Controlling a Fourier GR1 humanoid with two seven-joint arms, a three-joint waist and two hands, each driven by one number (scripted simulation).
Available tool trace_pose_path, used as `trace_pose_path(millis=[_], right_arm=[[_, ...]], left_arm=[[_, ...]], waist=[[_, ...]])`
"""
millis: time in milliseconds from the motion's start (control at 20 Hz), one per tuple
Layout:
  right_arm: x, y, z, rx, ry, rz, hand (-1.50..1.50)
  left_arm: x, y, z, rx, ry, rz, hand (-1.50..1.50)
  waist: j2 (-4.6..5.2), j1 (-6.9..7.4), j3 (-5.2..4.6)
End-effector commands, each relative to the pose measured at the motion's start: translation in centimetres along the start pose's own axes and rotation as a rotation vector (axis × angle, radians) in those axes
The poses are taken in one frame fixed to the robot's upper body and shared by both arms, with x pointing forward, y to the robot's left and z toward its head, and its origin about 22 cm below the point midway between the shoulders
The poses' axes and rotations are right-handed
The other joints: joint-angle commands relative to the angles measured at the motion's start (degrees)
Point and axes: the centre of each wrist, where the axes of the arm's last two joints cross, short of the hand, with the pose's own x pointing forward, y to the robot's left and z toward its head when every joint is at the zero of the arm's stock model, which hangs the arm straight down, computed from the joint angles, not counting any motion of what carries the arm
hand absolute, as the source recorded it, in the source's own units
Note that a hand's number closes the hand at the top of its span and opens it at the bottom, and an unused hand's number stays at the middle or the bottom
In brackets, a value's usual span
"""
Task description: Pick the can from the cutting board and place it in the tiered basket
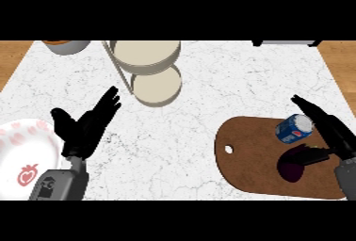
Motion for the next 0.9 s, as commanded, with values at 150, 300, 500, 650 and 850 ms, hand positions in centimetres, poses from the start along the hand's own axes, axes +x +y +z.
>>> trace_pose_path(millis=[150,300,500,650,850], right_arm=[[-1.7,1.3,-1.7,0.028,-0.013,0.02,-1.5],[0.1,2.1,-1.7,0.103,-0.068,0.01,1.5],[0.5,3.2,-2.3,0.074,-0.176,0.009,1.5],[0.3,4.6,-0.2,0.041,-0.172,0.028,1.5],[1.2,3.4,-3.0,-0.001,-0.187,-0.011,1.5]], left_arm=[[-1.0,0.3,-0.3,0.0,-0.008,-0.008,0.0],[1.1,0.1,-0.1,-0.003,-0.01,0.001,0.0],[1.0,0.4,0.9,-0.002,0.011,0.012,0.0],[0.6,-1.0,-0.4,0.01,0.003,0.008,0.0],[-0.3,-0.3,-0.9,-0.004,0.001,-0.019,0.0]], waist=[[0.16,0.07,0.13],[0.04,-0.02,0.12],[0.05,0.17,0.13],[0.04,-0.25,0.12],[0.16,-0.09,0.13]])
